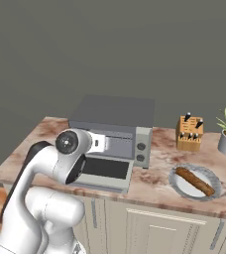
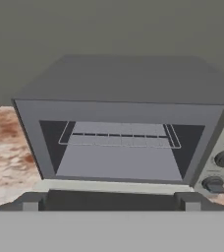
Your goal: Pull the toaster oven rack outwards. Pick up the baguette from the plate and place it on the toaster oven rack. Close the toaster oven door fully and set the temperature to the lowest setting.
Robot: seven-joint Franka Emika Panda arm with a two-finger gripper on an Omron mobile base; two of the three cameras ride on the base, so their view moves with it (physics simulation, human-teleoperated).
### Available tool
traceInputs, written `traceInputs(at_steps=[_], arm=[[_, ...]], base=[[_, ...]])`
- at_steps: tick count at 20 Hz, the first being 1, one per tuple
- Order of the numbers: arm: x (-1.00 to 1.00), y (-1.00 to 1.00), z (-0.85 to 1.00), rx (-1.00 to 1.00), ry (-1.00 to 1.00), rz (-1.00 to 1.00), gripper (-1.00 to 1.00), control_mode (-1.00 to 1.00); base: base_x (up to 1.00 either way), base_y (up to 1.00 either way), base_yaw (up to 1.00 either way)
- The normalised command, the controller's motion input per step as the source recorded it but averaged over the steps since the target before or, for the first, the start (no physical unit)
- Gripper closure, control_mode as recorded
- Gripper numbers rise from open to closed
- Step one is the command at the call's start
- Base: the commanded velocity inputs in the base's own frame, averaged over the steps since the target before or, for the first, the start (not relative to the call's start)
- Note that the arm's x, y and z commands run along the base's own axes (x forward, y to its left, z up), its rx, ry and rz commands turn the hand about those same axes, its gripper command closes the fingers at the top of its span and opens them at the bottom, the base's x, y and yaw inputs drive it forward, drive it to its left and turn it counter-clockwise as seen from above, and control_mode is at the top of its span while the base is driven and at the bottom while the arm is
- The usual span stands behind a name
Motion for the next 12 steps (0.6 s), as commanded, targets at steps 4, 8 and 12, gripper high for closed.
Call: traceInputs(at_steps=[4, 8, 12], arm=[[0.00, -0.02, 0.00, 0.02, -0.09, 0.00, -1.00, -1.00], [0.11, 0.00, -0.09, 0.00, -0.02, 0.00, -1.00, -1.00], [0.17, 0.00, -0.03, 0.05, -0.11, 0.00, -1.00, -1.00]], base=[[0.00, 0.00, 0.00], [0.00, 0.00, 0.00], [0.00, 0.00, 0.00]])
